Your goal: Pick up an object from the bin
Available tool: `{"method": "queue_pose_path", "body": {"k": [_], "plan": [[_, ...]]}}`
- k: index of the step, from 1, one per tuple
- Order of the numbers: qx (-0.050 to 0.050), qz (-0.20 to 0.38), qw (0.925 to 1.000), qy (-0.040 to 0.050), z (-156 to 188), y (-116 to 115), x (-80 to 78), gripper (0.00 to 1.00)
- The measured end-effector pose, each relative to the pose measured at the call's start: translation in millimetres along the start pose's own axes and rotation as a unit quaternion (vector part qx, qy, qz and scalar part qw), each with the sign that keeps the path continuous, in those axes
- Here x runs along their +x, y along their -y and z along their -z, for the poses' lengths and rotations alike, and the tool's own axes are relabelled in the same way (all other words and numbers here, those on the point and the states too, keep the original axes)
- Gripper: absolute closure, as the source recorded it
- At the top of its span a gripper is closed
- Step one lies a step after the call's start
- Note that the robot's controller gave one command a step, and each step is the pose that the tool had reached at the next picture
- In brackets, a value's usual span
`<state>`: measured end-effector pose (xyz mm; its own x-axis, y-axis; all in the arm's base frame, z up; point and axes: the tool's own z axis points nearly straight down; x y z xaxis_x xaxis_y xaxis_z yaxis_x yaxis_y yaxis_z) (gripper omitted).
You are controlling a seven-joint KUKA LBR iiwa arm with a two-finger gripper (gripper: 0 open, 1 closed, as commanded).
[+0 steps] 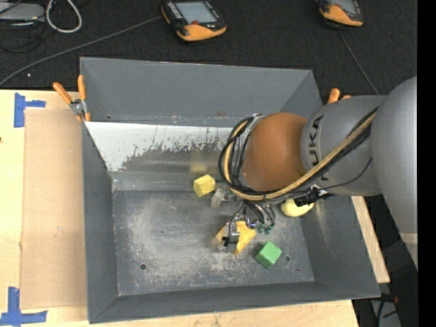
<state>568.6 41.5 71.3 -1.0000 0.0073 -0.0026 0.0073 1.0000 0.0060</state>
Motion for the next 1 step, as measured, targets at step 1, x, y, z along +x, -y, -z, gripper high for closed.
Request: {"method": "queue_pose_path", "body": {"k": [1], "plan": [[0.001,0.190,0.9818,-0.0054,23.3,10.6,24.0,0.00]]}}
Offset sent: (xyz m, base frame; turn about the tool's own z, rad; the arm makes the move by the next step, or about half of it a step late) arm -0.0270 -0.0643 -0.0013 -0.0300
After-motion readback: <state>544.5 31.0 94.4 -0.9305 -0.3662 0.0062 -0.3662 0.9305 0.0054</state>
